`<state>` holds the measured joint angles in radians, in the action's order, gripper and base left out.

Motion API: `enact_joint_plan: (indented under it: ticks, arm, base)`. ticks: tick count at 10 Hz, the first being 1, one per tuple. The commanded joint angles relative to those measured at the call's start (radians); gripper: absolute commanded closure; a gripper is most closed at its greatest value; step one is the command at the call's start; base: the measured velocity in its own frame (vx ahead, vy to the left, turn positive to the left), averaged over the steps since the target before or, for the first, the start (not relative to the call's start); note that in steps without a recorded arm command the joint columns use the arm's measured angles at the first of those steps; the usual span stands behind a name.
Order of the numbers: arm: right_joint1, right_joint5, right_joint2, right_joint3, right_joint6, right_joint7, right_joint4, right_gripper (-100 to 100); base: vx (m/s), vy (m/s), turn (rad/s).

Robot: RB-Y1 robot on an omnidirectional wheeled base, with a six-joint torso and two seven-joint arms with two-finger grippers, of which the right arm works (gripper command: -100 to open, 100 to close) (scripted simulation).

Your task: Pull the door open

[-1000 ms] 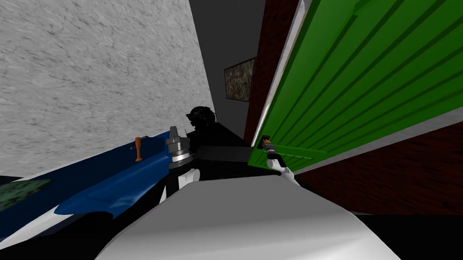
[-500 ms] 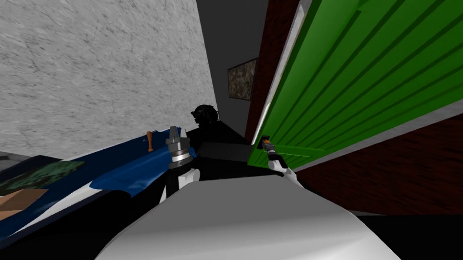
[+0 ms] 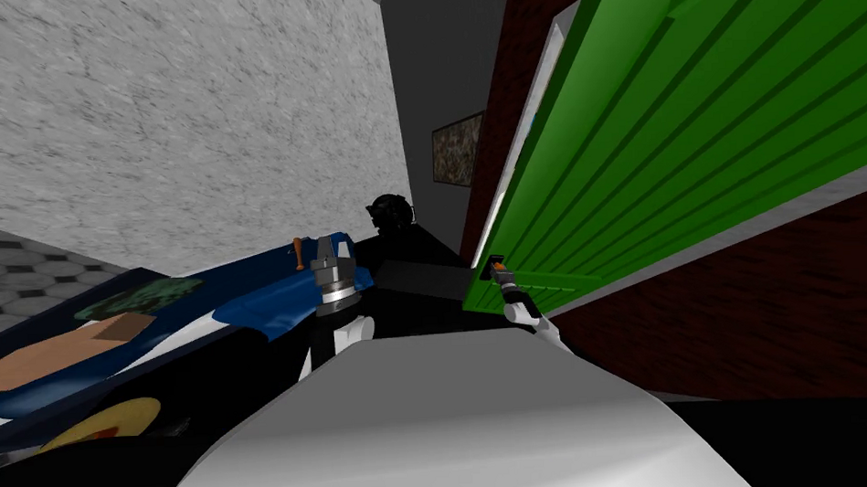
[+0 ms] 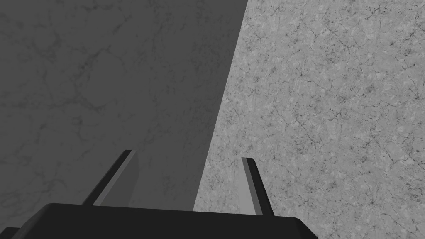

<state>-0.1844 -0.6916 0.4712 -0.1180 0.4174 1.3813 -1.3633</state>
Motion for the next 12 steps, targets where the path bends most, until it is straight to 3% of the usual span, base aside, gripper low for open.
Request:
enact_joint_plan:
  ticks: [1, 11, 12]
  arm:
    - [0.000, 0.000, 0.000, 0.000, 0.000, 0.000, 0.000, 100]
    - [-0.068, 0.026, 0.110, -0.092, 0.073, 0.111, -0.045, 100]
    - [-0.063, 0.025, 0.102, -0.089, 0.067, 0.103, -0.040, 100]
  base:
    - [-0.085, -0.014, 0.024]
    - [-0.183, -0.060, 0.106]
    - [-0.088, -0.020, 0.030]
